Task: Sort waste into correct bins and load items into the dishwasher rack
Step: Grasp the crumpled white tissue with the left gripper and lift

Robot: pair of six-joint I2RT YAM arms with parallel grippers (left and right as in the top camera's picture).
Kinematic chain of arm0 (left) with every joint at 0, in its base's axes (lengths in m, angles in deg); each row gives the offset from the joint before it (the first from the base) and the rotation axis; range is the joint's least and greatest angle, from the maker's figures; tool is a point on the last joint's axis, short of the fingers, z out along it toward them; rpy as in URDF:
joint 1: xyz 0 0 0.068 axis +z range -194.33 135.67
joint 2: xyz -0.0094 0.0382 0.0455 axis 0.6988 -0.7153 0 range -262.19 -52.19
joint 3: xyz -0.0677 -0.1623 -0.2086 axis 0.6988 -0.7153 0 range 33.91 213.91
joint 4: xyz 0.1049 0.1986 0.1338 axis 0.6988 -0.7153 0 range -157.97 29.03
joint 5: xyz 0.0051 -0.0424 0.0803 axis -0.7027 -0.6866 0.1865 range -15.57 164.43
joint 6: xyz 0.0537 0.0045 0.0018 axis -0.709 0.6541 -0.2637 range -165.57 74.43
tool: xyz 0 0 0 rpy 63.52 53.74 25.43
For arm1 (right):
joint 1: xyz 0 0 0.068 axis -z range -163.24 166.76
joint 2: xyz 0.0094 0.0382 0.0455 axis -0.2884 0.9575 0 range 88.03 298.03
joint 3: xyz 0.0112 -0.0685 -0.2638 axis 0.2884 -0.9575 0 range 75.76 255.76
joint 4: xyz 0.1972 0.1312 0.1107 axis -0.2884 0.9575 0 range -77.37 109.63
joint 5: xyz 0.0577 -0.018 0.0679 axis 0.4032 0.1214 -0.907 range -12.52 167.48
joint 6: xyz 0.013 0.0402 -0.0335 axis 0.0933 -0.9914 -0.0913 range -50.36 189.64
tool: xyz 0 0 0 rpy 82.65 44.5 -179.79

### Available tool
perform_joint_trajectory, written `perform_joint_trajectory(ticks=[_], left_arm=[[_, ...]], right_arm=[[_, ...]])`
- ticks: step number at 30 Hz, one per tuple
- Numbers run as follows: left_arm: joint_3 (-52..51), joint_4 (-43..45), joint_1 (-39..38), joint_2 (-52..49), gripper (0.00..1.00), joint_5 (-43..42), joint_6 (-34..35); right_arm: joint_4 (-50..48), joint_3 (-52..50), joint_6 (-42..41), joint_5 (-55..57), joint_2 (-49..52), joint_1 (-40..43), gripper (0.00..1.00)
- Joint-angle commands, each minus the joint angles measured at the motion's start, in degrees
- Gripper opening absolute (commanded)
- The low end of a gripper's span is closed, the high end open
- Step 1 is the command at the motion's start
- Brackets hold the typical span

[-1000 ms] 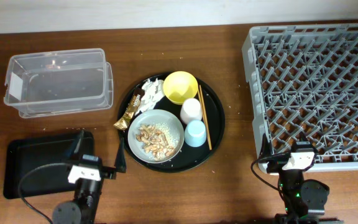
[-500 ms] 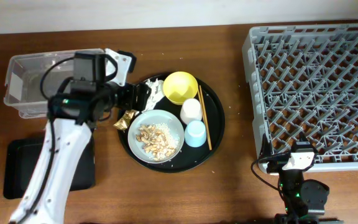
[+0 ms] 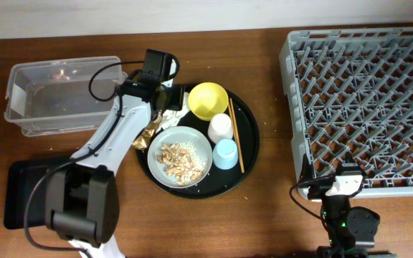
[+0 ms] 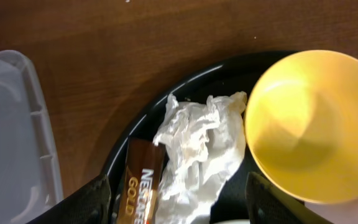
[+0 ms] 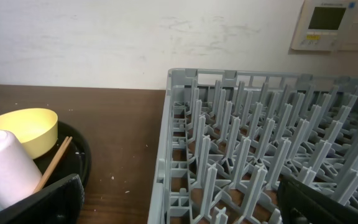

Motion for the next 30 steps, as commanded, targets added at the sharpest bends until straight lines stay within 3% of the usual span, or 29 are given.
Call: perform_joint_trajectory(ticks=[1, 5, 11, 12, 19, 26, 30], left_arm=[[0.55, 2.08, -0.22, -5.22, 0.62, 0.00, 1.70], [0.55, 3.26, -0.22, -10.01, 0.62, -0.04, 2.56], [0.55, 6.12, -0.22, -13.92, 0.54, -0.02, 2.99], [0.55, 6.62, -0.22, -13.92, 0.40, -0.02, 2.97], [1.33, 5.44, -0.22, -11.17, 0.01, -0.04, 2.99], [1.36, 4.13, 0.07, 8.33, 0.01, -0.22, 5.49], [1.36, 4.66, 1.99, 11.34, 0.01, 1.53, 5.49]], right_arm=[[0.26, -0.31, 0.15, -0.66, -0.37, -0.26, 0.98], [0.26, -0.31, 0.15, -0.68, -0.37, -0.26, 0.98], [0.26, -0.31, 0.15, -0.66, -0.37, -0.26, 0.98], [0.26, -0.31, 0.15, -0.68, -0.37, -0.26, 0.98], [0.26, -0.31, 0.15, -0.66, -0.37, -0.26, 0.98], [0.26, -0.31, 0.15, -0.66, -0.37, -0.26, 0.98], [0.26, -0.31, 0.15, -0.66, -0.37, -0.26, 0.98]])
